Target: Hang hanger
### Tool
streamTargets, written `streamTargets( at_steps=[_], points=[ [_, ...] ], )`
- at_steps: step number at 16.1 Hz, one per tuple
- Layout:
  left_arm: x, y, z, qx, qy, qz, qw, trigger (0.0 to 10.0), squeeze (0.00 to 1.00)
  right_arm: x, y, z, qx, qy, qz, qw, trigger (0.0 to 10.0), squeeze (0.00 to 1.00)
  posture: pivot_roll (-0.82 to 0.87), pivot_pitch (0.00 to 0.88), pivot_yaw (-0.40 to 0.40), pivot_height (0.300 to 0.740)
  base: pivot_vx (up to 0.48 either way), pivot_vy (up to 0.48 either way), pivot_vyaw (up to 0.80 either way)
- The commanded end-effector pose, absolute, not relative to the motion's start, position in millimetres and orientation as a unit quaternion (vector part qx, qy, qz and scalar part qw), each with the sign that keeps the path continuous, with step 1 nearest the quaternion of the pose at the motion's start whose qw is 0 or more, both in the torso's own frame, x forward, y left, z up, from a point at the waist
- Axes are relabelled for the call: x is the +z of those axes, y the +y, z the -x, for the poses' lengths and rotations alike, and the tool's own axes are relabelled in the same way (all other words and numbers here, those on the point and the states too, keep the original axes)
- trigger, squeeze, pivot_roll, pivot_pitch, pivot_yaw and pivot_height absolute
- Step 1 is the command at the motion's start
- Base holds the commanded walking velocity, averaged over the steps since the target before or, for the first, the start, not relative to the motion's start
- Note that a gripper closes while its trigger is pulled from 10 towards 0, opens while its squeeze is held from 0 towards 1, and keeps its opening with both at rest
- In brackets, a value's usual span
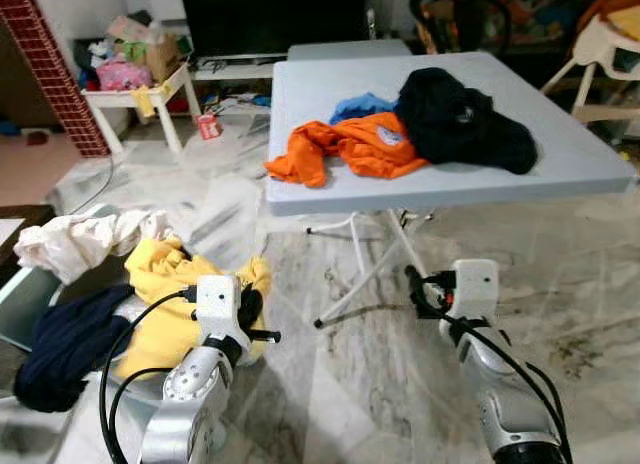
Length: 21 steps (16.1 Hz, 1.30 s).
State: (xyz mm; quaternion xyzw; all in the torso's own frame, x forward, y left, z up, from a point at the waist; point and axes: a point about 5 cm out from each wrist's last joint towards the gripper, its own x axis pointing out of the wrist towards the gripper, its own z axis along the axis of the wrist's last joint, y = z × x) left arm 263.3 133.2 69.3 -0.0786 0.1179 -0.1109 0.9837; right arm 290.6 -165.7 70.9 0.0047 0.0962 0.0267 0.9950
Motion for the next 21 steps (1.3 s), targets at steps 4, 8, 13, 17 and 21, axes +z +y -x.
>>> streamTargets(
  at_steps=[4, 8, 13, 17, 21],
  points=[
    [73.8, 137.2, -267.5, -0.108, 0.111, 0.07, 0.985, 10.0, 0.0, 73.1, -156.1, -291.3, 0.04, 0.094, -0.017, 0.995, 10.0, 0.0, -0.11, 0.0, 0.052, 0.74, 0.0, -0.139, 0.0],
    [83.1, 134.5, -272.3, -0.107, 0.089, 0.084, 0.987, 10.0, 0.0, 73.3, -157.0, -292.0, 0.038, 0.094, -0.012, 0.995, 10.0, 0.0, -0.11, 0.0, 0.05, 0.74, 0.0, 0.0, 0.0],
    [89.9, 128.5, -276.6, -0.114, 0.079, 0.083, 0.987, 10.0, 0.0, 75.0, -157.9, -294.2, 0.033, 0.09, -0.006, 0.995, 10.0, 0.0, -0.11, 0.0, 0.048, 0.74, 0.0, 0.0, 0.0],
    [95.2, 124.9, -281.0, -0.128, 0.07, 0.081, 0.986, 10.0, 0.0, 77.1, -161.2, -297.4, 0.018, 0.088, -0.013, 0.996, 10.0, 0.0, -0.11, 0.0, 0.056, 0.74, 0.0, 0.0, -0.4],
    [94.5, 124.7, -278.5, -0.143, 0.063, 0.093, 0.983, 10.0, 0.0, 75.8, -159.4, -295.8, 0.019, 0.088, -0.011, 0.996, 10.0, 0.0, -0.11, 0.0, 0.057, 0.74, 0.068, 0.0, -0.8]
  ],
)
